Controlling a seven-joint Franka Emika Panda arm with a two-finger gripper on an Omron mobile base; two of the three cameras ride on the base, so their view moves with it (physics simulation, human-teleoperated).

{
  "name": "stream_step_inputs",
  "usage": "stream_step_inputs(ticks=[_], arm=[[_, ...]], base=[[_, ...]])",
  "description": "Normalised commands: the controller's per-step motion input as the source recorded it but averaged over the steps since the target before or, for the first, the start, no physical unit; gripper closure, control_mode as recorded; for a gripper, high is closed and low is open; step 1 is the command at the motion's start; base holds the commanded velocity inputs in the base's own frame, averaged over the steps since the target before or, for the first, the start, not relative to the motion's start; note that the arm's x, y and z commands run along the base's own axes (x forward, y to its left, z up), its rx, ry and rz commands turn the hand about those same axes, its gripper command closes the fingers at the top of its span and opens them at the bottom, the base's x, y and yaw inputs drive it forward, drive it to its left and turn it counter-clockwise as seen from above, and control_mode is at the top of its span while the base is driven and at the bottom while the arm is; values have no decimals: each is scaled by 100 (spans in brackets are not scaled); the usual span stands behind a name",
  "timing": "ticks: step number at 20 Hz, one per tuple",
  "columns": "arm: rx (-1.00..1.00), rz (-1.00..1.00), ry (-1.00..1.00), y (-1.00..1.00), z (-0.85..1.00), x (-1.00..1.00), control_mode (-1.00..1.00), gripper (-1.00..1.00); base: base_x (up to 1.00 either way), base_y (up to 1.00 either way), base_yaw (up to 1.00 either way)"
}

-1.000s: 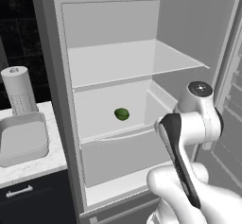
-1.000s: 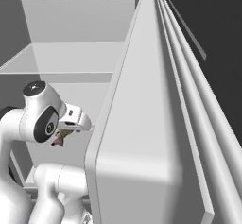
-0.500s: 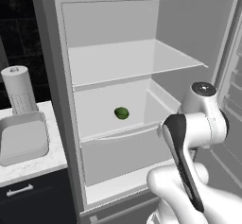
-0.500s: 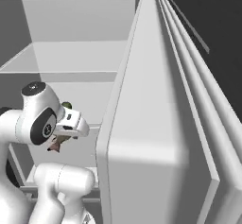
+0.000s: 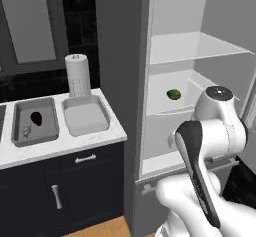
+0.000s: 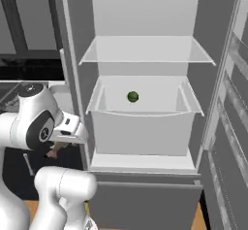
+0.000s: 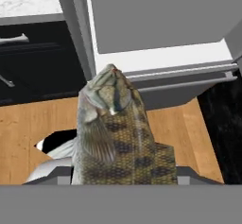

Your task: Place one avocado and one fish in each tupperware on the nearby counter, to pack two identical lunches.

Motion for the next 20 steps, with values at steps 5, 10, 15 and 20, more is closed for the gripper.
stream_step_inputs(ticks=[5, 10, 15, 20], arm=[[0, 0, 0, 0, 0, 0, 100, 100], [0, 0, 0, 0, 0, 0, 100, 100], [0, 0, 0, 0, 0, 0, 100, 100], [0, 0, 0, 0, 0, 0, 100, 100]], base=[[-3, 100, 16], [7, 100, -8], [48, 71, -36], [86, 40, -23]])
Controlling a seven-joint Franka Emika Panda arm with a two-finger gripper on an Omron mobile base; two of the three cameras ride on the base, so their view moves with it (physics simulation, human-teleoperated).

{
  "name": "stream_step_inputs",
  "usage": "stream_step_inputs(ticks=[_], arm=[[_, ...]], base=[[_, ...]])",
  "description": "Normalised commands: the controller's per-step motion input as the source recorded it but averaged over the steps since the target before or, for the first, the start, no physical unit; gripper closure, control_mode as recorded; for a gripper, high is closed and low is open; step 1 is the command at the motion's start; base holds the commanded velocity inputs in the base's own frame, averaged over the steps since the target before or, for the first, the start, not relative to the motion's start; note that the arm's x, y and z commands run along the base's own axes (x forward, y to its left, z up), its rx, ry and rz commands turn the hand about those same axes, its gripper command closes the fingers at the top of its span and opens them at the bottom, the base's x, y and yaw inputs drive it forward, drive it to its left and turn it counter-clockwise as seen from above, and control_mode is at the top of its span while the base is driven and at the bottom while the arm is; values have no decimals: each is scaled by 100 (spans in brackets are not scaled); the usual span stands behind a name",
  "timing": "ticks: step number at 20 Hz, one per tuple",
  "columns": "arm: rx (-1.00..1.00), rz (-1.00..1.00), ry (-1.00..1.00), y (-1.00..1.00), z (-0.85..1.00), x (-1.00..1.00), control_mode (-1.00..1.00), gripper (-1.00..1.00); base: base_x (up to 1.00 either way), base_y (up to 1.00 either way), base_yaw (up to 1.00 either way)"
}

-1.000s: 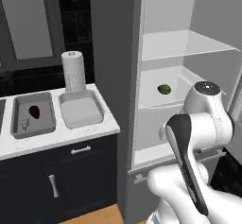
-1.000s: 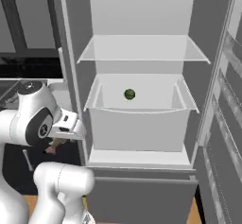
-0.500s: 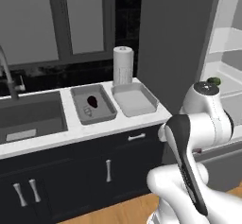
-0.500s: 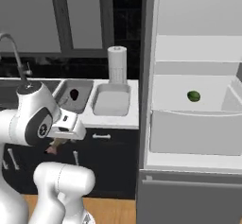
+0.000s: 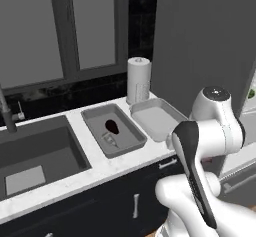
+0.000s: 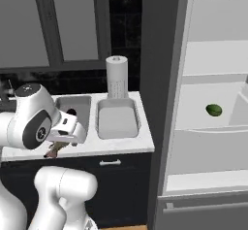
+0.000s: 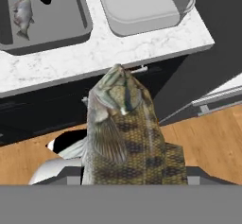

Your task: Place one avocado and one fish in each tupperware on the nearby counter, to pack two identical lunches.

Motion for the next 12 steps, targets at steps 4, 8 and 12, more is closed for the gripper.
stream_step_inputs(ticks=[4, 8, 12], arm=[[0, 0, 0, 0, 0, 0, 100, 100], [0, 0, 0, 0, 0, 0, 100, 100], [0, 0, 0, 0, 0, 0, 100, 100]], base=[[77, 0, -5], [30, 0, 0], [0, 0, 0]])
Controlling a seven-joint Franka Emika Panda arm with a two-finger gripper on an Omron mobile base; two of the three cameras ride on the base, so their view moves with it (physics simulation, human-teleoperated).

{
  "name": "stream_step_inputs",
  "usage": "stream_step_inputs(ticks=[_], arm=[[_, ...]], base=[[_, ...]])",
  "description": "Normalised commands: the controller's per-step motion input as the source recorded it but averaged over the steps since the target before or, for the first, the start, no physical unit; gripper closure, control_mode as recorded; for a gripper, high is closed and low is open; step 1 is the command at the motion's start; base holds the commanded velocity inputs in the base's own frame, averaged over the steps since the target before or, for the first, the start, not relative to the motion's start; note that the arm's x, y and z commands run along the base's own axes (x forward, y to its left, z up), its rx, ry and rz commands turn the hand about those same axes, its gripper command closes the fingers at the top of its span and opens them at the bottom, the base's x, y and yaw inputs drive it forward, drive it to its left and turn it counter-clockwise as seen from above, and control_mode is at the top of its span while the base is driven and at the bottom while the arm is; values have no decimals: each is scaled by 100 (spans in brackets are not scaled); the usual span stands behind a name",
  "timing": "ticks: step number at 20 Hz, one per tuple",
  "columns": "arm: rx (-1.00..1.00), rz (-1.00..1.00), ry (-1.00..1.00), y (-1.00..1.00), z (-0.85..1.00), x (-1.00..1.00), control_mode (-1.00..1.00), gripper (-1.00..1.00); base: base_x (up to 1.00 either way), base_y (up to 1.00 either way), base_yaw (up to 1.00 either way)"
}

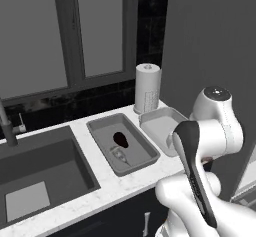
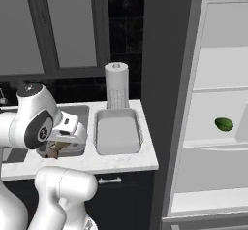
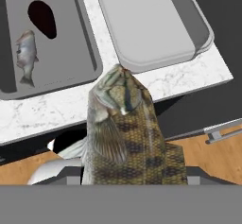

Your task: Place one avocado and one fish in each tupperware on the nearby counter, to pack two identical lunches.

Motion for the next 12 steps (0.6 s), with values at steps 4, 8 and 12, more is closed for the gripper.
stream_step_inputs(ticks=[4, 8, 12], arm=[[0, 0, 0, 0, 0, 13, -100, 100], [0, 16, 0, 0, 1, 88, -100, 100], [0, 16, 0, -1, 0, 100, -100, 100]], base=[[5, 0, 0], [0, 0, 0], [0, 0, 0]])
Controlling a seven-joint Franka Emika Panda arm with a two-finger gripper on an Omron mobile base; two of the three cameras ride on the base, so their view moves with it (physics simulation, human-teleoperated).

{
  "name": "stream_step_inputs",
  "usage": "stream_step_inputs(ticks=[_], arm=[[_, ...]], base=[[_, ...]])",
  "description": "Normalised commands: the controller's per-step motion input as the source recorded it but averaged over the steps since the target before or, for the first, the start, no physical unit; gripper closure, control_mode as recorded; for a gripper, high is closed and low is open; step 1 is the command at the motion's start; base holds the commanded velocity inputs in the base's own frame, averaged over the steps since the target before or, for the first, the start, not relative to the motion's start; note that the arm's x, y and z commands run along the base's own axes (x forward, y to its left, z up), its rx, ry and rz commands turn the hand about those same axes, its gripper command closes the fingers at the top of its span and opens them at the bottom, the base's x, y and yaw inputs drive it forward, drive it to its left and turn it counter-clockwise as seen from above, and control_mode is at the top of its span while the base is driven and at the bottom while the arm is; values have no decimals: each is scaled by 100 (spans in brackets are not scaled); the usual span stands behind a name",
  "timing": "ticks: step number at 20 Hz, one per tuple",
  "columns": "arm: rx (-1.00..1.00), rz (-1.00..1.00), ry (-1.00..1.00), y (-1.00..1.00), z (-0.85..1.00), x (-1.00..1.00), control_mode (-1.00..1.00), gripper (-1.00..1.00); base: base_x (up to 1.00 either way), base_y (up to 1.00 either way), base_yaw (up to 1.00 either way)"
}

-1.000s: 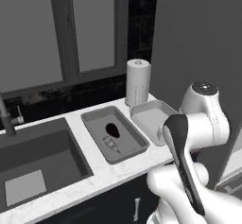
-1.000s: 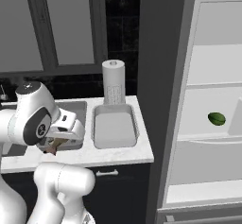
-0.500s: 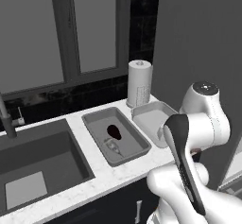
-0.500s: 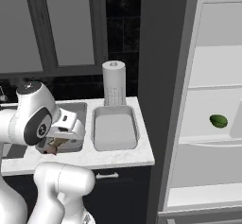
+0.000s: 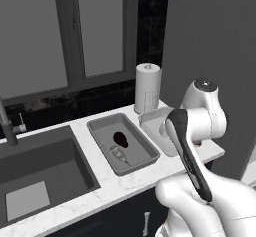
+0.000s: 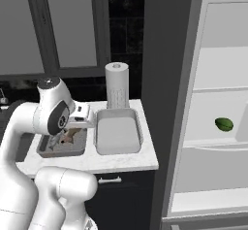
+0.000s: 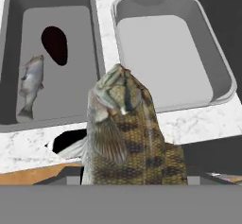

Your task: Place one avocado and one fish in each tupperware on the nearby counter, to pack two identical lunches.

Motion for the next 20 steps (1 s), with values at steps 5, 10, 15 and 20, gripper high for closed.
stream_step_inputs(ticks=[5, 10, 15, 20], arm=[[-16, 6, -2, -19, -20, 100, -100, 100], [-4, 0, 16, -57, -1, 100, -100, 100], [1, 0, 10, -39, -28, 95, -100, 100], [0, 1, 0, 0, -36, 74, -100, 100]], base=[[0, 0, 0], [0, 0, 0], [0, 0, 0], [0, 0, 0]])
